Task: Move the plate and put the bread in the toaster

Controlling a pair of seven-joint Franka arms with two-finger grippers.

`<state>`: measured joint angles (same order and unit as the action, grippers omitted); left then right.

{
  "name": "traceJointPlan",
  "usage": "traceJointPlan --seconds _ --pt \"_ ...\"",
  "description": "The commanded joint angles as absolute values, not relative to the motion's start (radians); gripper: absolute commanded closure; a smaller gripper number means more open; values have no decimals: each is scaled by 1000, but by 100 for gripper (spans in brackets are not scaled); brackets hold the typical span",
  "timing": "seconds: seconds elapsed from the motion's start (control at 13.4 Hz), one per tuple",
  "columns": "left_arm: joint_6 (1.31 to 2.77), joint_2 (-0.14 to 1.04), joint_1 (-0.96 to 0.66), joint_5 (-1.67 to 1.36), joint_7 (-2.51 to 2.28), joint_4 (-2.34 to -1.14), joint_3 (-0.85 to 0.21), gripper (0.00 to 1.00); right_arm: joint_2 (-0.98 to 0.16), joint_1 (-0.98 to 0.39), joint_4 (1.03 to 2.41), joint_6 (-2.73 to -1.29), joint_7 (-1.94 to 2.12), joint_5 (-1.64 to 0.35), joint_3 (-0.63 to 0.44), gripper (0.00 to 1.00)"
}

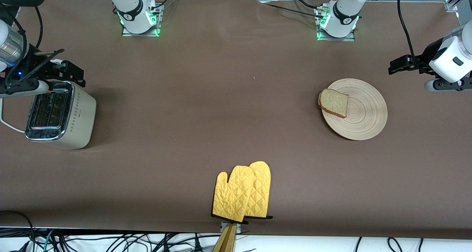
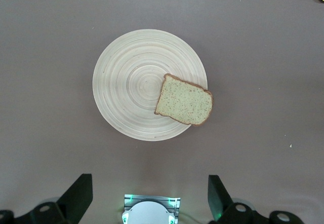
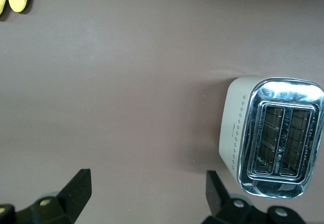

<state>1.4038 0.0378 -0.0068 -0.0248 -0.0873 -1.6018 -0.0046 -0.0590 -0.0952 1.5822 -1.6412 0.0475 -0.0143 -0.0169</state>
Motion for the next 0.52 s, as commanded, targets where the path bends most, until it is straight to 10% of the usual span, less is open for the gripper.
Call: traceJointPlan --seconds 0.0,0.45 --pt "1419 25 8 12 -92 -1623 -17 0 -57 -92 1580 -1641 57 -17 -17 0" --pt "1419 26 12 12 -91 -1623 -17 0 -57 -94 1580 -1646 57 -17 -17 0"
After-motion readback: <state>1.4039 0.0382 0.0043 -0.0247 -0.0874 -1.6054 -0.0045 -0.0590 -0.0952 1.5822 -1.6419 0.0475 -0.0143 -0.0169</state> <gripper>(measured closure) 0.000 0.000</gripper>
